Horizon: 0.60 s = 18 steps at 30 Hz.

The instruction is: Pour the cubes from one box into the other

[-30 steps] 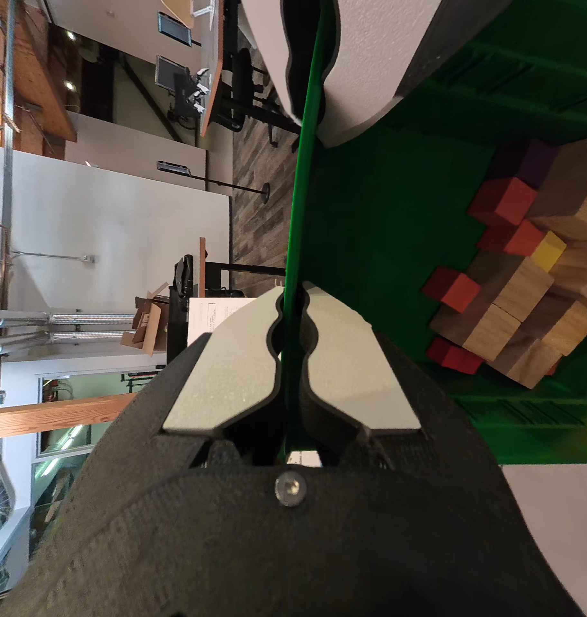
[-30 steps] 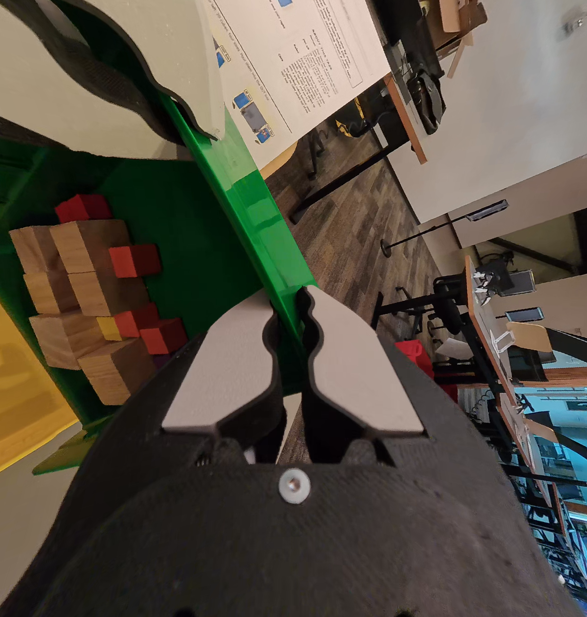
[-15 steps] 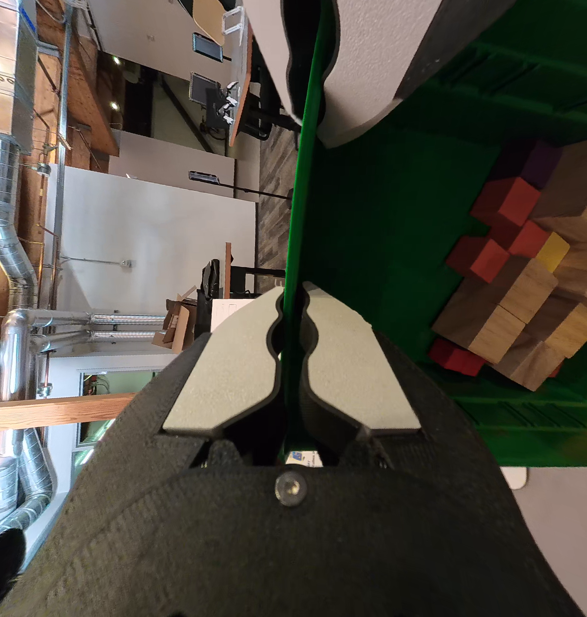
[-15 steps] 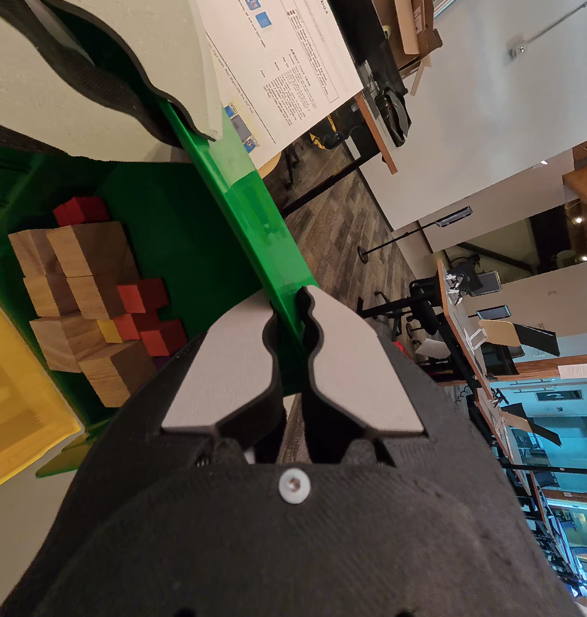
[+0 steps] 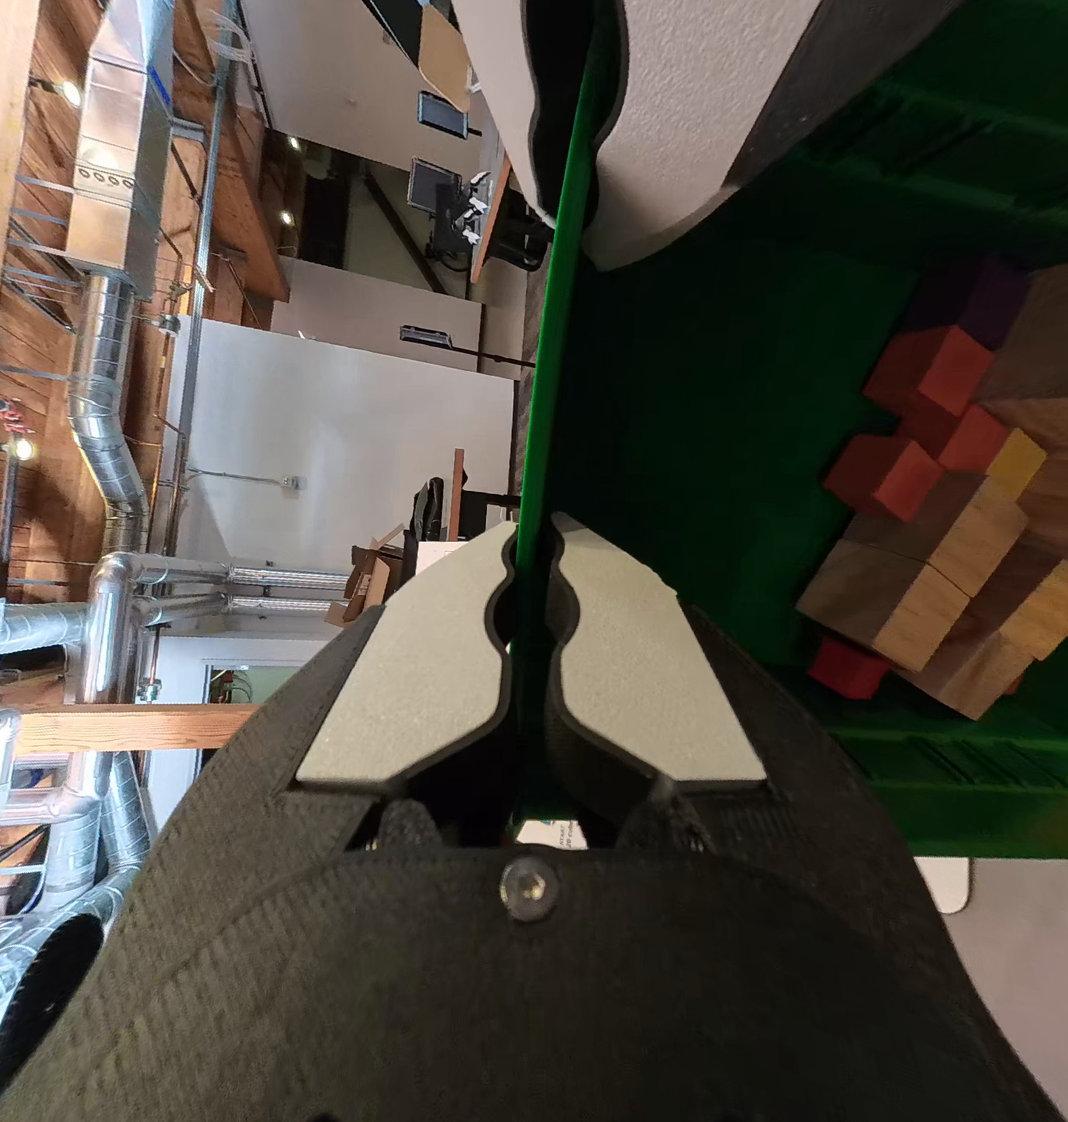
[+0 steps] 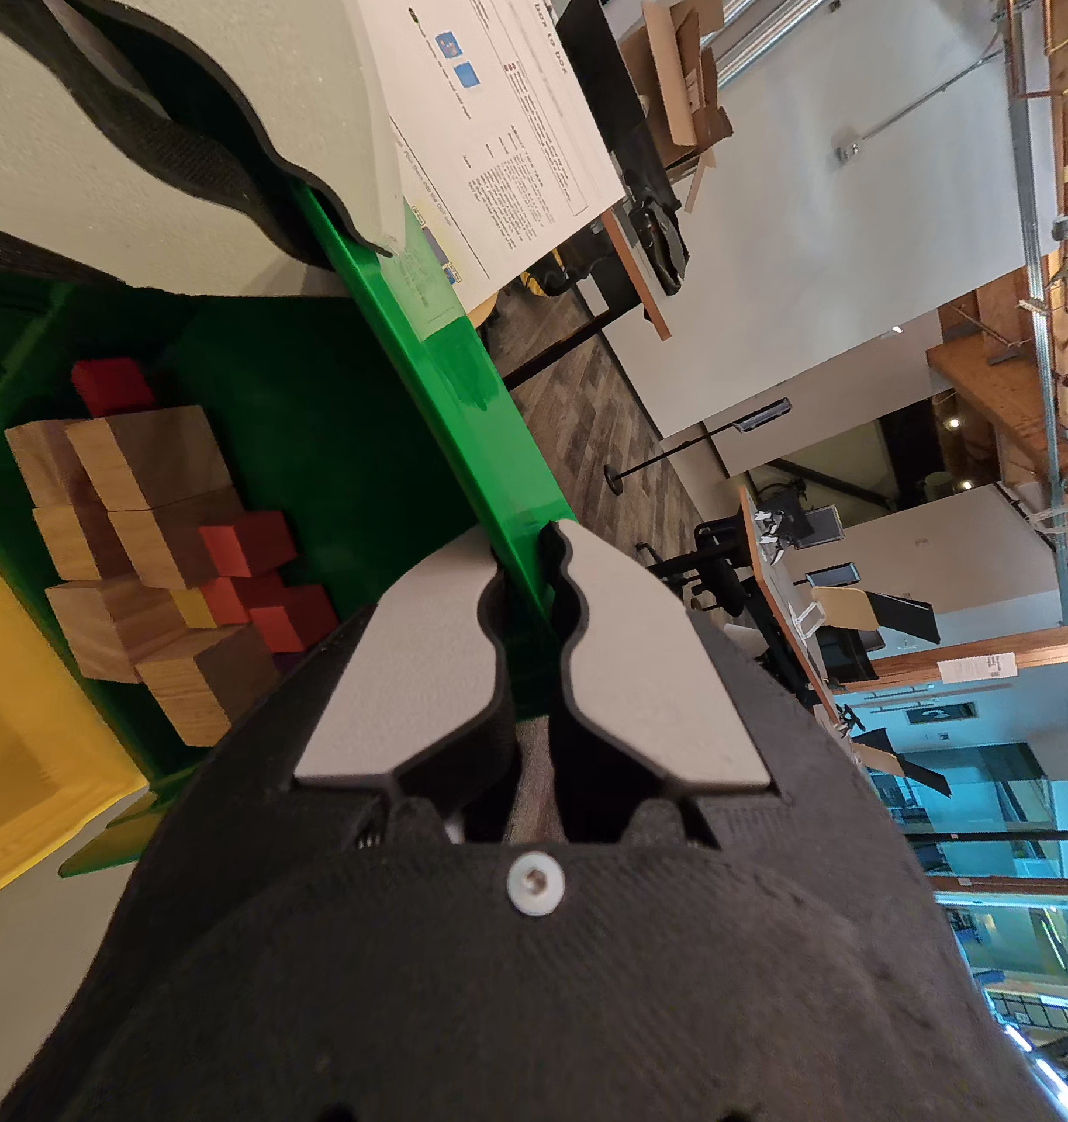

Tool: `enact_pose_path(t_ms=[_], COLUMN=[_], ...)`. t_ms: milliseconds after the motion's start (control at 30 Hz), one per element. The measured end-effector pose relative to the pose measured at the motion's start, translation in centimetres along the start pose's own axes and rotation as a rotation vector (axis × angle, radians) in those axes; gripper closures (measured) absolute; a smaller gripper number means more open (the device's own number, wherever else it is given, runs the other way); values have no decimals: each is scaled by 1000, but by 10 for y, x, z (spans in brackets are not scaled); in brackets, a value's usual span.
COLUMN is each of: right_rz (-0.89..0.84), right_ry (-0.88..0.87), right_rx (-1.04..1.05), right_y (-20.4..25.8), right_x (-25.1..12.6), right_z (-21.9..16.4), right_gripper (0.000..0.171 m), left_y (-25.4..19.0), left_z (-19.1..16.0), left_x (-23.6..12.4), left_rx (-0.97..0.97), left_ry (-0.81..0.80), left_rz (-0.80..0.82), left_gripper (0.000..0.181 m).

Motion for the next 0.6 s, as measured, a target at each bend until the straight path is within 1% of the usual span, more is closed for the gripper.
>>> enact_pose_path(t_ms=[200, 600], right_rz=[-35, -68], right_ry=[-14, -26], right_rx=[-12, -31], right_y=[9, 17], right_x=[-5, -12], right_z=[-1, 0], right_gripper=[167, 167], left_y=[-4, -8], left_z=[0, 1], left_x=[-9, -19], left_rx=[16, 34], left_ry=[-13, -27], left_rz=[44, 77], left_gripper=[176, 176])
Point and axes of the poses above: each gripper's, where its closed fingertips meet, x out along the fingers, z out of its top, y = z × x across the jaws, the point moved 5 cm from there along -x, back along the fingers, and after that the axes turned 11 degrees about z, right-handed, at the moved point
